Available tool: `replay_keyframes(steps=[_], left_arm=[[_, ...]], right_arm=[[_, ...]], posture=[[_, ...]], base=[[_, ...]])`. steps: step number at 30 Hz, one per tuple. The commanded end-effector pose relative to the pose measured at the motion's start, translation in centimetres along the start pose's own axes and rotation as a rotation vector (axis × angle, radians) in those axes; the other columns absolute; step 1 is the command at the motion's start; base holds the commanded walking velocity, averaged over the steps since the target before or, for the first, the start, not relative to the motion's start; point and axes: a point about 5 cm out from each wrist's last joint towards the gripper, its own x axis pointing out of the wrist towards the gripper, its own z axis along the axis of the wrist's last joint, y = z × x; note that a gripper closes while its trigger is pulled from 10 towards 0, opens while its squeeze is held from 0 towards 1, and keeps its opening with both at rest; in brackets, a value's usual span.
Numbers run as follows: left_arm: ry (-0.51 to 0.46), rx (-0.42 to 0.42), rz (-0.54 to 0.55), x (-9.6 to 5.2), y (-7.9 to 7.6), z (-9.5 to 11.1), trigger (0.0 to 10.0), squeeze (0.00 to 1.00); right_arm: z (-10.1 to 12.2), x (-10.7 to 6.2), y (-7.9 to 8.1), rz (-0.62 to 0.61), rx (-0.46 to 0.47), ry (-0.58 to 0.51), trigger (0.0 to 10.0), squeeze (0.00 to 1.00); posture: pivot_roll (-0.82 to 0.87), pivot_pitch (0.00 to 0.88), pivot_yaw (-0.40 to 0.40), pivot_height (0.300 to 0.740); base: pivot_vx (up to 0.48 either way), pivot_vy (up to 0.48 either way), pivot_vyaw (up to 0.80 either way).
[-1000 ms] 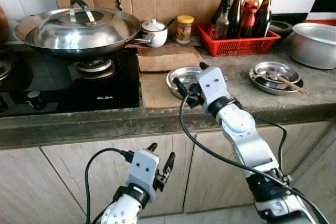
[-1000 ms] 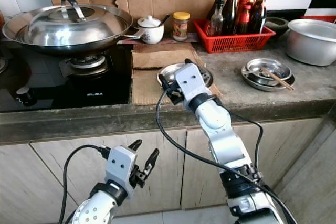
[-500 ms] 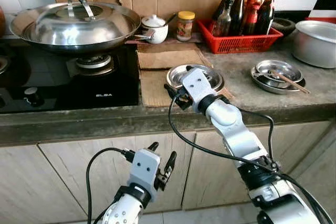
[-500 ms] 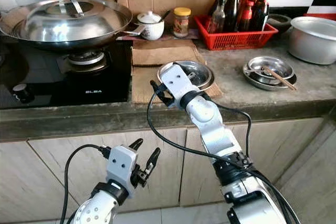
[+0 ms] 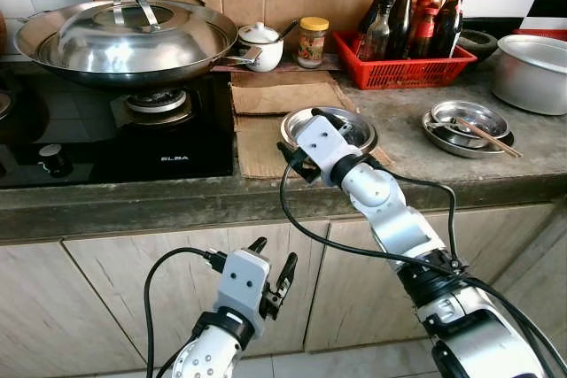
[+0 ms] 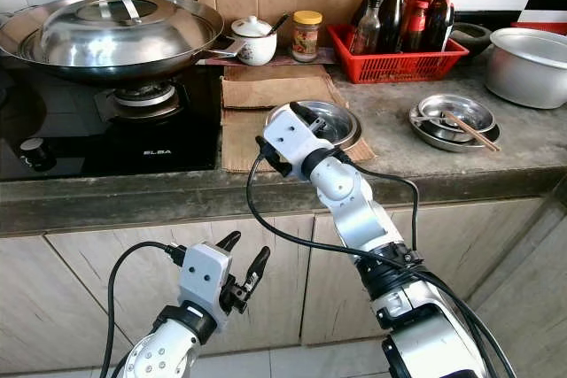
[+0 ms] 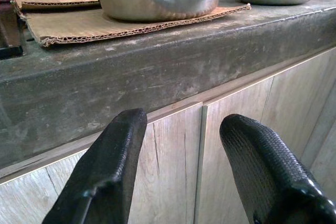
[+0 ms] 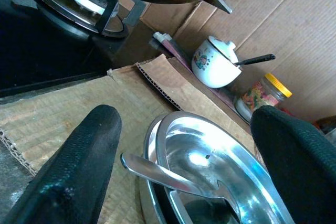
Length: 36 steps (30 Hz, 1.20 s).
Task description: Kitchen organization
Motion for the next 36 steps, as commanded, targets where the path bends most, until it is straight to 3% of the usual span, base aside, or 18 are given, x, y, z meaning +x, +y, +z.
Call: replay_keyframes(steps=[1,5,6,7,8,10,17,18,19,20,23,24,25,30,31,32,33,36], left_arm=[[-0.019,-0.003,0.0,0.1,-0.1,0.4,10.0,0.0],[-0.019,-0.003,0.001,0.1,-0.1,0.4,10.0,0.0],[-0.019,-0.003,0.001,0.1,-0.1,0.4,10.0,0.0],[-0.019,-0.003,0.001,0.1,-0.1,0.4,10.0,0.0],[-0.019,-0.003,0.001,0.1,-0.1,0.4,10.0,0.0],[-0.018,-0.003,0.001,0.1,-0.2,0.4,10.0,0.0],[-0.018,-0.004,0.002,0.1,-0.1,0.4,10.0,0.0],[-0.018,-0.004,0.002,0.1,-0.1,0.4,10.0,0.0],[-0.017,-0.003,0.002,0.1,-0.1,0.4,10.0,0.0],[-0.018,-0.003,0.003,0.2,-0.1,0.4,10.0,0.0],[-0.017,-0.002,0.004,0.2,-0.1,0.4,10.0,0.0],[-0.017,-0.001,0.004,0.2,-0.1,0.4,10.0,0.0],[-0.017,-0.001,0.004,0.2,-0.1,0.4,10.0,0.0],[-0.016,-0.001,0.004,0.2,0.0,0.4,10.0,0.0],[-0.016,0.0,0.004,0.2,0.0,0.4,10.0,0.0],[-0.016,0.0,0.004,0.2,0.0,0.4,10.0,0.0],[-0.016,0.0,0.005,0.2,0.0,0.4,10.0,0.0],[-0.015,0.001,0.006,0.1,0.0,0.3,10.0,0.0]], right_arm=[[0.2,0.3,-0.2,0.002,-0.025,-0.002,10.0,0.0],[0.1,0.3,-0.3,-0.001,-0.035,0.004,10.0,0.0],[-0.1,0.3,-0.5,-0.007,-0.042,0.016,4.7,0.0],[-0.1,0.3,-0.5,-0.007,-0.042,0.016,4.7,0.0],[-0.5,0.2,-0.8,-0.011,-0.055,0.035,0.3,0.0],[-0.8,0.3,-0.8,-0.012,-0.062,0.048,9.2,0.0],[-1.1,0.3,-0.6,-0.001,-0.075,0.056,10.0,0.0],[-1.1,0.3,-0.6,-0.002,-0.077,0.057,7.7,0.0],[-1.1,0.3,-0.6,0.001,-0.083,0.057,1.9,0.0],[-1.1,0.4,-0.7,-0.005,-0.082,0.054,0.0,0.0],[-1.1,0.4,-0.7,-0.007,-0.081,0.053,0.0,0.0],[-1.1,0.4,-0.7,-0.008,-0.082,0.053,7.1,0.0],[-1.1,0.4,-0.7,-0.008,-0.083,0.054,10.0,0.0],[-1.1,0.5,-0.8,-0.002,-0.088,0.055,10.0,0.0],[-1.1,0.5,-0.9,-0.009,-0.095,0.055,5.8,0.0],[-1.1,0.5,-1.0,-0.01,-0.096,0.054,4.4,0.0],[-1.1,0.5,-1.0,-0.011,-0.094,0.053,1.3,0.0],[-1.0,0.5,-1.2,-0.022,-0.088,0.049,0.0,0.0]], posture=[[0.07,0.007,-0.082,0.74],[0.07,0.007,-0.082,0.74],[0.07,0.007,-0.08,0.74],[0.07,0.007,-0.08,0.74],[0.07,0.006,-0.081,0.74],[0.07,0.008,-0.081,0.74],[0.07,0.008,-0.082,0.74],[0.07,0.009,-0.081,0.74],[0.07,0.009,-0.081,0.74],[0.07,0.008,-0.08,0.74],[0.07,0.005,-0.08,0.74],[0.07,0.005,-0.08,0.74],[0.07,0.007,-0.081,0.74],[0.07,0.007,-0.079,0.74],[0.07,0.007,-0.079,0.74],[0.07,0.007,-0.079,0.74],[0.07,0.005,-0.08,0.74],[0.07,0.003,-0.081,0.74]], base=[[0.0,0.0,0.0],[0.0,0.0,0.0],[0.0,0.0,0.0],[0.0,0.0,0.0],[0.0,0.0,0.0],[0.0,0.0,0.0],[0.0,0.0,0.0],[0.0,0.0,0.0],[0.0,0.0,0.0],[0.0,0.0,0.0],[0.0,0.0,0.0],[0.0,0.0,0.0],[0.0,0.0,0.0],[0.0,0.0,0.0],[0.0,0.0,0.0],[0.0,0.0,0.0],[0.0,0.0,0.0],[0.0,0.0,0.0]])
